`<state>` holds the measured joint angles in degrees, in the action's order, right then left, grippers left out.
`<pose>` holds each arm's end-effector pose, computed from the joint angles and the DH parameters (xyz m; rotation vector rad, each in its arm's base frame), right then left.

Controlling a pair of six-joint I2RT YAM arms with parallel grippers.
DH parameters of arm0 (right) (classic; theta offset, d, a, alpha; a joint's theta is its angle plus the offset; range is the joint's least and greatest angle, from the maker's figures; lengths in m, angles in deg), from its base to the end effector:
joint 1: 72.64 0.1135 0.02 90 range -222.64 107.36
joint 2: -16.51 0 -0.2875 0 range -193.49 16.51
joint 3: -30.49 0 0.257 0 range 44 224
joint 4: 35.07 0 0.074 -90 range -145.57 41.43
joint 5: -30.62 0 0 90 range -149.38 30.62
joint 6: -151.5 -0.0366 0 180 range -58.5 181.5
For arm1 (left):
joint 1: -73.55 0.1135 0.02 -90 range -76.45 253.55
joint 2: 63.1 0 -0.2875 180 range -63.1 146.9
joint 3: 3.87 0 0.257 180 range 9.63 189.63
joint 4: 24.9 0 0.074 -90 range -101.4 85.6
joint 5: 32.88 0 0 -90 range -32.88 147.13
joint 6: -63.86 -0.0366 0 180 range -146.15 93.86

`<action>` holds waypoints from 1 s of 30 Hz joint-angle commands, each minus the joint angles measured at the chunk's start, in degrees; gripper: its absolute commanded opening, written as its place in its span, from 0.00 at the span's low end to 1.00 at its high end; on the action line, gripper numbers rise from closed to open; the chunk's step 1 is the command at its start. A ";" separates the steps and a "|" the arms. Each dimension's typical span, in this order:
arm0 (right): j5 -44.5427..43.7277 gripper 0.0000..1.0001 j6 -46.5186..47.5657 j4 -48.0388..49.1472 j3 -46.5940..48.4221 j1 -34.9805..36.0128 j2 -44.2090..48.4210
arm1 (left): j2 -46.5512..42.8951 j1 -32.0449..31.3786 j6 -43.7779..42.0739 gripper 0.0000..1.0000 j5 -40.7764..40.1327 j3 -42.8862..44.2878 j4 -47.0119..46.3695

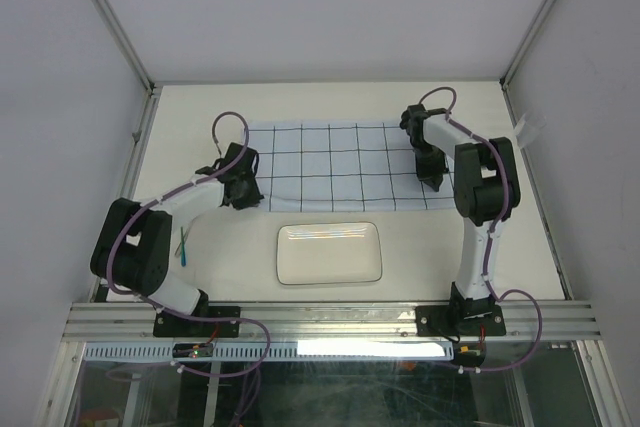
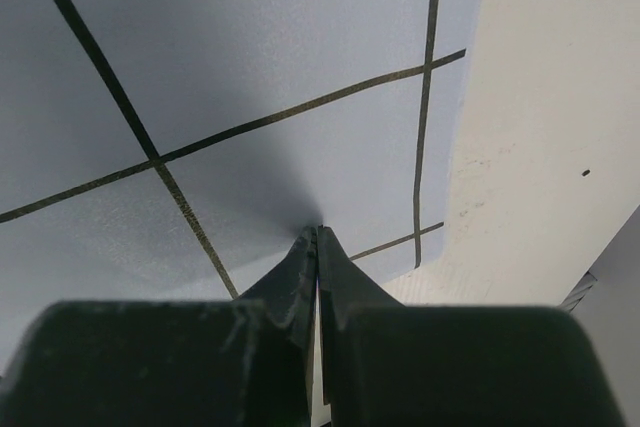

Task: Set the dinner table for one person
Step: Flatten out the napkin at the center of the board.

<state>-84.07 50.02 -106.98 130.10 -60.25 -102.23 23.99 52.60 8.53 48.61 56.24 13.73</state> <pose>0.3931 0.0707 0.1741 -0.0298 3.0011 -0.6483 0.2634 -0.0950 0.1837 -0.3650 2.6712 -0.0944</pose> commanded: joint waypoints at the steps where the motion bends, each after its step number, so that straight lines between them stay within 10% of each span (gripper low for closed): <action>1: -1.32 0.00 -0.64 1.09 0.81 -0.99 0.74 | 1.09 0.16 -1.95 0.00 -3.63 5.12 -4.22; 17: -0.29 0.00 -0.37 2.01 -0.91 -1.42 -0.01 | -2.14 1.47 -4.51 0.01 -2.76 15.95 3.37; 30: -0.62 0.00 -0.32 2.32 -1.64 -1.43 0.31 | 13.19 1.48 -3.42 0.00 2.46 13.66 -5.34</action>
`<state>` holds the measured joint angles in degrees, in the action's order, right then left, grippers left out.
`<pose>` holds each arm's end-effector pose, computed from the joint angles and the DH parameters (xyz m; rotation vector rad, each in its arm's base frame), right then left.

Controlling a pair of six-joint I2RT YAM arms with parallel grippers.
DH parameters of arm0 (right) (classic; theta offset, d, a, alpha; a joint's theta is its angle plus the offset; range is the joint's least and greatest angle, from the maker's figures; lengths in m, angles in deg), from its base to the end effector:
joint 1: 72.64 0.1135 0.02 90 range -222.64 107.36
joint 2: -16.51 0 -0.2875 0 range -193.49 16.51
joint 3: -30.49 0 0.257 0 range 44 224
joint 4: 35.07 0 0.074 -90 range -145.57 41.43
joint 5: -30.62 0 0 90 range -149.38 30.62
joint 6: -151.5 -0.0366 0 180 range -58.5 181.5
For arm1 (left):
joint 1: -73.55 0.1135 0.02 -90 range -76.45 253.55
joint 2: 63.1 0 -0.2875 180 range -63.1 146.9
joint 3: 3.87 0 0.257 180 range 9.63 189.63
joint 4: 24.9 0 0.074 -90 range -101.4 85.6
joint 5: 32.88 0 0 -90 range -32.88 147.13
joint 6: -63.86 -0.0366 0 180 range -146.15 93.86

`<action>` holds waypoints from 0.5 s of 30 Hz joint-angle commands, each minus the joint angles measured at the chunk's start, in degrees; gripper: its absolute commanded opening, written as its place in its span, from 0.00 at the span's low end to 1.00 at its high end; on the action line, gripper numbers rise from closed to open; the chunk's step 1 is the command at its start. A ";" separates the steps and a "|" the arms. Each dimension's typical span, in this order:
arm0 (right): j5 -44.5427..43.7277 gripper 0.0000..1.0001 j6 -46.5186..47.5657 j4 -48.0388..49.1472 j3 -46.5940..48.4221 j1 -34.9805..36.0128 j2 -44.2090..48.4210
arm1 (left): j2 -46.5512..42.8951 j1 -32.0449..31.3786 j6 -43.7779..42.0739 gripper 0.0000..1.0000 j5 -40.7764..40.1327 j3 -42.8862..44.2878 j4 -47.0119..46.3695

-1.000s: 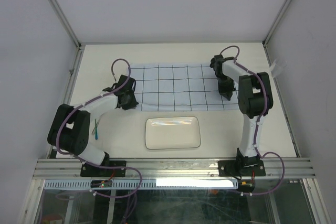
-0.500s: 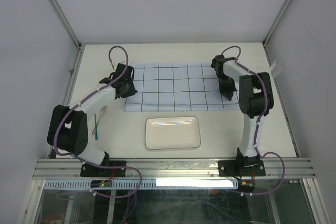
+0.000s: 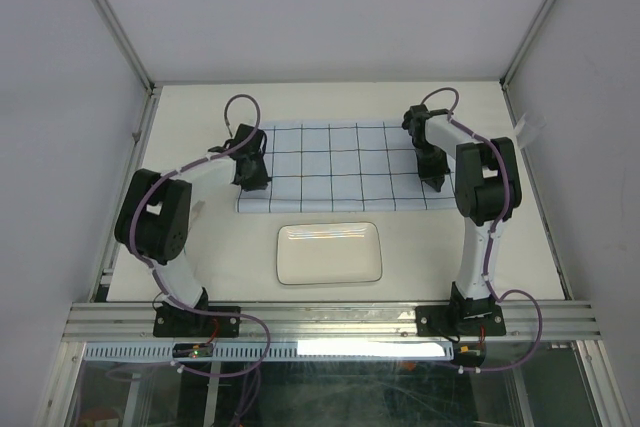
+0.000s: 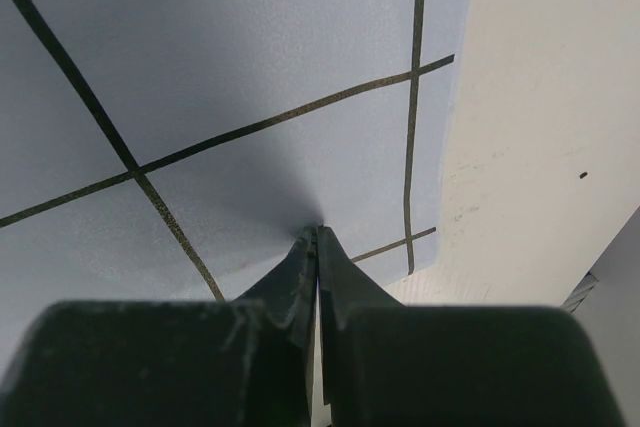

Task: Set the dinner table for one person
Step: Flatten out the napkin at the center of the board.

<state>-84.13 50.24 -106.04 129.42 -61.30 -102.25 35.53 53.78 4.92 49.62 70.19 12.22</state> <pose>0.3938 0.0634 0.1711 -0.0067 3.0014 -0.6499 0.3302 -0.1136 0.1938 -0.3028 2.6205 -0.1293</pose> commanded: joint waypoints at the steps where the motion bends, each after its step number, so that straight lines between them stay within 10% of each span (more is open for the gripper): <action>1: -0.50 0.00 -0.53 1.34 -0.89 -0.42 0.25 | 2.84 0.34 -0.05 0.00 1.02 0.07 -3.84; 15: 1.62 0.00 -1.83 1.71 -5.13 -0.26 2.30 | 8.68 3.10 -2.31 0.00 0.72 1.69 -3.31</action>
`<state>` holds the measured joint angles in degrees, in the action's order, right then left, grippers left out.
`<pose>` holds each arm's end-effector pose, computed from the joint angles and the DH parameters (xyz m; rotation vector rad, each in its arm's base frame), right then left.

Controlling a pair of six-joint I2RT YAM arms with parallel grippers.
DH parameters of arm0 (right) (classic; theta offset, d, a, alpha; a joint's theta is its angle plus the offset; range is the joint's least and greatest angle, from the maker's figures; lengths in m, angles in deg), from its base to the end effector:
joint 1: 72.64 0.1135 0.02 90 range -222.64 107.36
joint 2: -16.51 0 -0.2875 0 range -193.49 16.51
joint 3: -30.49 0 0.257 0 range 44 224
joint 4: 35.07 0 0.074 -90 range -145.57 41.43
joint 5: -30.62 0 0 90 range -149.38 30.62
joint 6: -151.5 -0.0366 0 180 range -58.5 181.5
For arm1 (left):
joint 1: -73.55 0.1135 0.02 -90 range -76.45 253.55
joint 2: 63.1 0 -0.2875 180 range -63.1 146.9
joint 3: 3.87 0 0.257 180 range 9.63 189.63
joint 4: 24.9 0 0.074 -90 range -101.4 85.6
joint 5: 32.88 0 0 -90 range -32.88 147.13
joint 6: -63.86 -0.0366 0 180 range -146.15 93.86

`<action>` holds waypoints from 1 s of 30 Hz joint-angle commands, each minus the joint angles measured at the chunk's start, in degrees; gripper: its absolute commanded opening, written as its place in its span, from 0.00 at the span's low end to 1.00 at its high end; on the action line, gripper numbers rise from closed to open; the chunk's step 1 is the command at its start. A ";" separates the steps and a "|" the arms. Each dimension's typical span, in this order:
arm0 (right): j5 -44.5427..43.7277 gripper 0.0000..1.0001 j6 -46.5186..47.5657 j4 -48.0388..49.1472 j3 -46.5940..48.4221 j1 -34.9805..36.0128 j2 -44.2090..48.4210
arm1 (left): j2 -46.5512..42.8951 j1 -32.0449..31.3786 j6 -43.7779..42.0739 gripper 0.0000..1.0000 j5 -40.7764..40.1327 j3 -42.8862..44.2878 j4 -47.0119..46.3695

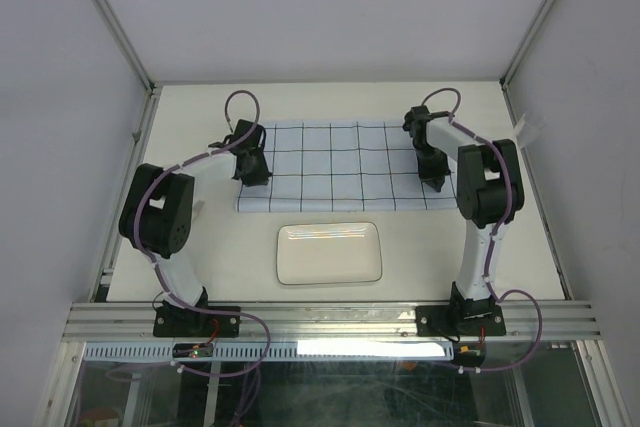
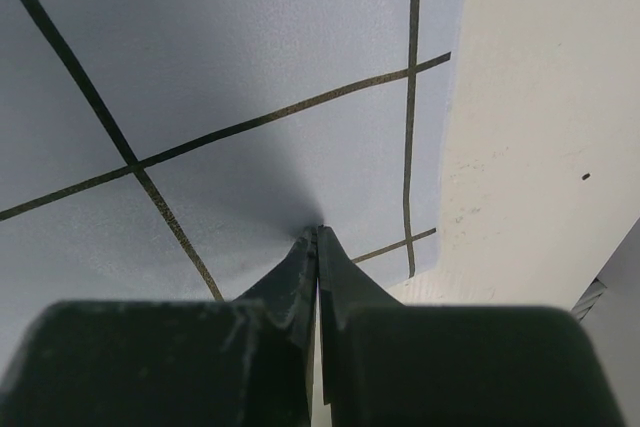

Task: Set the dinner table for one person
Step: Flatten out the napkin at the center of the board.

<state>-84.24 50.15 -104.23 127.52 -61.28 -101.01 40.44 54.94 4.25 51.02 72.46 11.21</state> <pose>0.3895 0.0626 0.1713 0.0017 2.9825 -0.6427 0.3476 -0.1129 0.1769 -0.3077 2.6540 -0.1332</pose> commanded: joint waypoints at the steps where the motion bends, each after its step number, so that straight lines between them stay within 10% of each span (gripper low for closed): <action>1: 1.90 0.00 -1.88 0.12 -3.65 -0.20 1.19 | 3.81 2.30 -1.84 0.00 -0.73 -0.72 -2.31; 20: 1.87 0.00 -4.23 -1.39 -3.22 2.43 2.52 | -3.01 5.95 -3.75 0.00 -0.17 0.04 -1.50; 30: 1.90 0.00 -3.14 -5.88 7.22 6.76 8.00 | -12.68 1.61 -0.26 0.00 15.22 7.92 -1.04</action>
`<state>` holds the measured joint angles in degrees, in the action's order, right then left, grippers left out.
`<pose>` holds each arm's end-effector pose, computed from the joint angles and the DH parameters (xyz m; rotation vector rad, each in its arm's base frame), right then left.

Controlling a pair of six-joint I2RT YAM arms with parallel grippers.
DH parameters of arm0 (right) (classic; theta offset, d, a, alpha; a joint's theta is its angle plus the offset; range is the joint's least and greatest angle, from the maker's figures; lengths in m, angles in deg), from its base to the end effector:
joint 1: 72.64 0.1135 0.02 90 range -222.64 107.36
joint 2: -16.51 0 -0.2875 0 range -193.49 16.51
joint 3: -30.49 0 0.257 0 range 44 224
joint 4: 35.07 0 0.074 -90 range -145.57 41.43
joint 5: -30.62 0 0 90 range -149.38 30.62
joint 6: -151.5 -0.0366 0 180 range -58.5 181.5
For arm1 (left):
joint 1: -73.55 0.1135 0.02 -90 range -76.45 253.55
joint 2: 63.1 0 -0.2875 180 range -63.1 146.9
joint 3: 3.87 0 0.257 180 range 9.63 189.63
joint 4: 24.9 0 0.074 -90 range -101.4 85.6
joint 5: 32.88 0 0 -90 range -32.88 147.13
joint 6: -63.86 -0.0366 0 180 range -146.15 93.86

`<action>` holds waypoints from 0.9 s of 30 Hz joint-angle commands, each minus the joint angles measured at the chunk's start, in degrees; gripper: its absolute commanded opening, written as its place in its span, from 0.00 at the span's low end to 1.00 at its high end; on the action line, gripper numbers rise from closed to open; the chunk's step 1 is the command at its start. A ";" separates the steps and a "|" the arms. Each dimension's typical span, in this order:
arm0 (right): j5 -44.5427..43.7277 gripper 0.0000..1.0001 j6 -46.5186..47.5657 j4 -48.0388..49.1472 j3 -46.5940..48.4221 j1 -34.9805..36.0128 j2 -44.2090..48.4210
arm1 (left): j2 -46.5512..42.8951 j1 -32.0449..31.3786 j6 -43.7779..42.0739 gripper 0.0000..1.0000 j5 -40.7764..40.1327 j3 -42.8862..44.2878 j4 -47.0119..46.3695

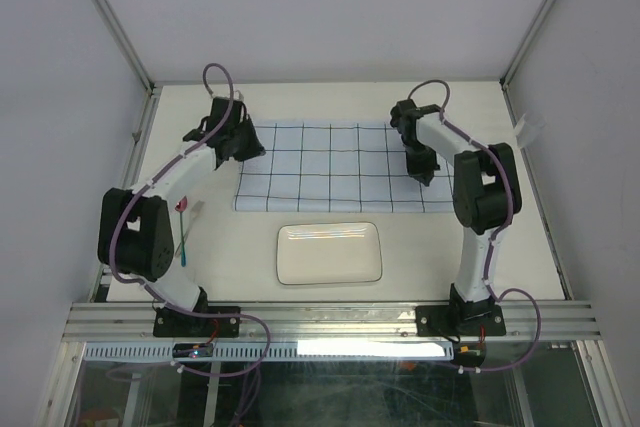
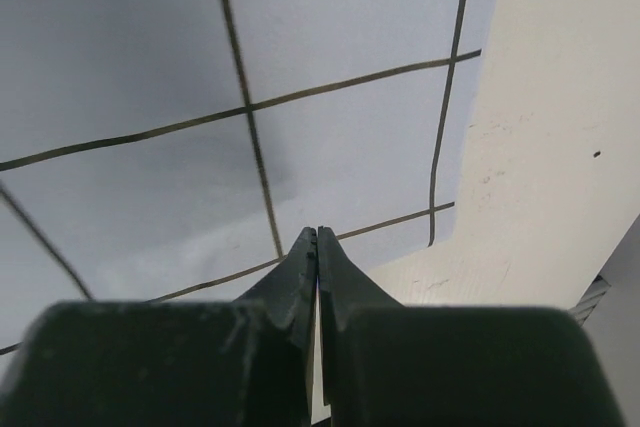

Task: Set the dinner table for one person
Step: Flatten out the napkin at the center of the board.

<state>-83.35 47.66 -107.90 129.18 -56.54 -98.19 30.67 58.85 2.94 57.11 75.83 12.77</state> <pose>0.3782 0.0937 0.1964 -0.0519 2.9547 -0.5983 0.3450 -0.0905 0.2511 -0.3133 2.4831 -0.3235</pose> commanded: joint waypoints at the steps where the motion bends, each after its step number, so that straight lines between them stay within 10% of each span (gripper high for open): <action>1: 2.09 0.00 -0.61 -2.19 6.34 2.65 5.73 | -2.37 -2.61 1.70 0.00 12.37 4.48 -4.17; 9: 13.78 0.00 -0.65 2.94 6.55 6.71 7.47 | 4.31 -5.78 7.66 0.00 25.86 -0.50 -17.12; 27: 31.55 0.00 -6.25 17.90 -1.28 17.38 4.20 | 11.90 -14.49 19.02 0.00 29.25 -9.52 -36.38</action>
<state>-56.27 43.59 -95.37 128.81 -42.37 -93.62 39.81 45.87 19.11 84.65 66.73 -16.15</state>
